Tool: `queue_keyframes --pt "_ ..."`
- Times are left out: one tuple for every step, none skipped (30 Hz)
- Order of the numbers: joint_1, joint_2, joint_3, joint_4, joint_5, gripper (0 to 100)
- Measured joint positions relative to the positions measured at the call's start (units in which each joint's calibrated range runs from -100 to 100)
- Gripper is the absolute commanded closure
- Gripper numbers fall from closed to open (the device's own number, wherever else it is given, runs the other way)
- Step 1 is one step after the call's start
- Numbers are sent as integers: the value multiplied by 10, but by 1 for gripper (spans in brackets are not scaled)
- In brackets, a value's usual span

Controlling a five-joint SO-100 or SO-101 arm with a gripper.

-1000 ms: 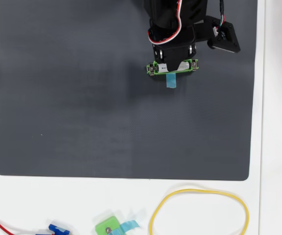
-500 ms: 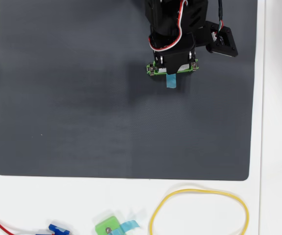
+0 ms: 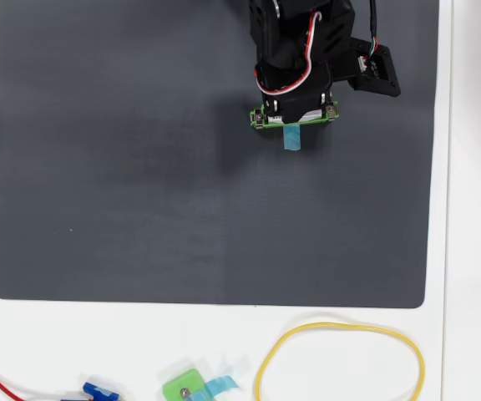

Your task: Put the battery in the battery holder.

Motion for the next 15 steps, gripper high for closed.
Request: queue_keyframes --pt "0 -1 0 0 0 100" --pt "0 -1 0 1 0 100" --pt "0 -12 2 1 -1 100" --pt "0 -60 12 1 -1 100" --pt "0 -115 36 1 -1 100" --pt "0 -147 54 2 -1 100" --pt "0 -214 86 1 -1 100" --pt "0 -260 110 1 -1 100" --pt "2 -312 141 1 -1 100" --pt "4 -356 169 1 3 100" --pt "8 -406 198 1 11 100" --pt "9 -426 211 1 17 100" --pt "9 -444 228 1 22 100" --pt "25 -508 261 2 30 100" --pt "60 -553 289 2 40 100"
